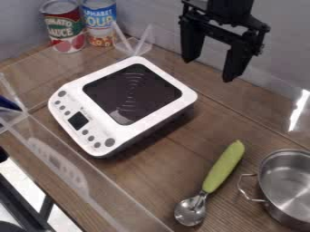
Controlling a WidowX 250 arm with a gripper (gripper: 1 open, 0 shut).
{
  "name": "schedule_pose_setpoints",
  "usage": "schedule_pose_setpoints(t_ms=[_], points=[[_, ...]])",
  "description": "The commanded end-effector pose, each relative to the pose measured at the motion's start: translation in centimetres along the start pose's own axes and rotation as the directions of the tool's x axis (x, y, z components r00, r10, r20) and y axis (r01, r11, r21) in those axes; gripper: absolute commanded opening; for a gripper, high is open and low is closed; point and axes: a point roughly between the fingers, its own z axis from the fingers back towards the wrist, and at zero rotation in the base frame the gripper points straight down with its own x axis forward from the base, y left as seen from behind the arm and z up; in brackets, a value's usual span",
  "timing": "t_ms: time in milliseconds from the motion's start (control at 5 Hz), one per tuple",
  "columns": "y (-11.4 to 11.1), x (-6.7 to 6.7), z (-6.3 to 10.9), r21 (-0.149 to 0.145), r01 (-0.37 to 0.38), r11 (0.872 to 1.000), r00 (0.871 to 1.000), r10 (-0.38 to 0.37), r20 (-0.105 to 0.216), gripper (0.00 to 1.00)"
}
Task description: Put silver pot on the white and black stove top
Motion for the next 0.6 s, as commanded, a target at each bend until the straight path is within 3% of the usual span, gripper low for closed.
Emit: schedule_pose_setpoints(t_ms=[0, 200, 400], points=[[-2.2, -0.6, -1.4, 0.001, 0.104, 0.995, 0.994, -0.104, -0.015, 1.00], [-5.2, -1.4, -3.1, 0.002, 0.232, 0.973, 0.972, -0.232, -0.027, 1.00], [-7.3, -0.3, -4.8, 0.008, 0.328, 0.944, 0.944, -0.328, -0.030, 1.00]])
